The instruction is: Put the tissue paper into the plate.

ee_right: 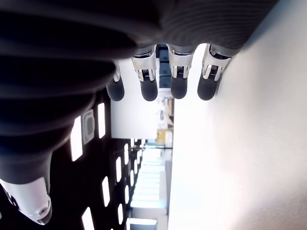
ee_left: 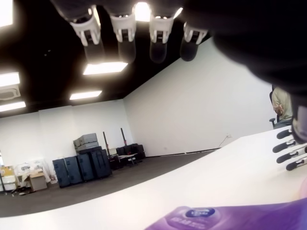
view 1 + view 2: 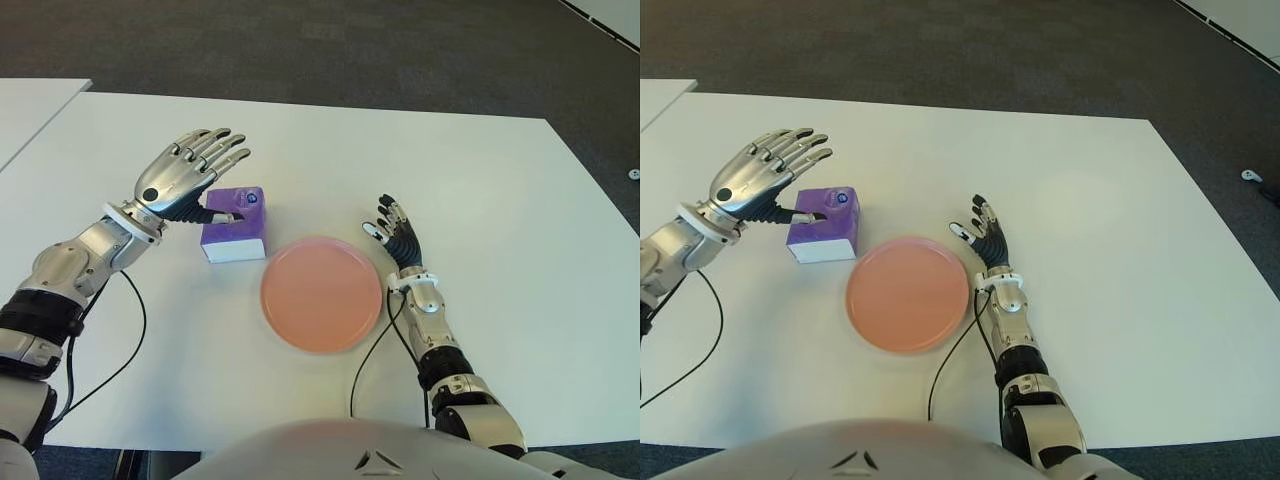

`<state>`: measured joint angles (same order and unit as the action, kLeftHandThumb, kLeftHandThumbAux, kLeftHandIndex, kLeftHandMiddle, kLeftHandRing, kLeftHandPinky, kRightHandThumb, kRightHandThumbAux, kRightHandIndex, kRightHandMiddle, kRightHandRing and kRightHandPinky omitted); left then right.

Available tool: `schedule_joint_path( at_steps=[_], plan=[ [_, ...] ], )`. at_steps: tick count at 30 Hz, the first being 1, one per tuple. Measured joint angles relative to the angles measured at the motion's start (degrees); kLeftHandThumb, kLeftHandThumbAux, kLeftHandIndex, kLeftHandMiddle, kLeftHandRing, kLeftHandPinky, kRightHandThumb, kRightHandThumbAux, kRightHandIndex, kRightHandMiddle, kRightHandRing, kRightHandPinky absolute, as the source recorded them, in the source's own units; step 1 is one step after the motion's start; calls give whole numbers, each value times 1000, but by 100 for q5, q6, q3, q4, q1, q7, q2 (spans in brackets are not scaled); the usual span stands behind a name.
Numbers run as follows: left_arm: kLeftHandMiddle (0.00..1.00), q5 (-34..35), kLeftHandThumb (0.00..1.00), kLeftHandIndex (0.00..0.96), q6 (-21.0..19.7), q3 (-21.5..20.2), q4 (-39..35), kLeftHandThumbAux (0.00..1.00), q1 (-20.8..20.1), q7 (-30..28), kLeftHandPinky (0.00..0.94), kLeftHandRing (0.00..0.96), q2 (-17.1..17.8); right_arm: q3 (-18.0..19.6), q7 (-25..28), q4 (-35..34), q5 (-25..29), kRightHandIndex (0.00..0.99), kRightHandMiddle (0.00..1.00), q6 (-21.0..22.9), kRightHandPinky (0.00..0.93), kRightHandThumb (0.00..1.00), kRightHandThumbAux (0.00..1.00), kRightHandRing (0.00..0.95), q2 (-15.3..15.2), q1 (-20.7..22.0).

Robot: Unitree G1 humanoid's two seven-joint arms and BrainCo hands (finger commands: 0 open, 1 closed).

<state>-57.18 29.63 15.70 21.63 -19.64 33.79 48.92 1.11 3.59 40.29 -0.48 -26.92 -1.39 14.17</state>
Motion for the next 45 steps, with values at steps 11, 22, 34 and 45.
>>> schedule_joint_path(
  at_steps=[11, 22, 34, 45],
  plan=[
    [0, -423, 53, 0, -75, 589, 941, 336, -340, 431, 0, 0, -190, -1, 13, 3, 1, 0, 0, 0, 0, 0, 619, 0, -13, -1],
    [0, -462, 61, 0, -34, 1134, 1965, 301, -866, 364, 0, 0, -281, 1, 30, 6, 2, 0, 0, 0, 0, 0, 618, 0, -18, 1],
    [0, 290, 67, 0, 356, 1163, 1707, 284, -794, -1073, 0, 0, -158, -2, 35, -11, 3, 0, 0, 2, 0, 0, 625, 0, -21, 0],
    [0, 1232, 93, 0, 674, 790, 1186, 301, -382, -2252, 0, 0, 46, -4, 50, -45, 6, 0, 0, 43, 0, 0, 618, 0, -27, -23]
  ],
)
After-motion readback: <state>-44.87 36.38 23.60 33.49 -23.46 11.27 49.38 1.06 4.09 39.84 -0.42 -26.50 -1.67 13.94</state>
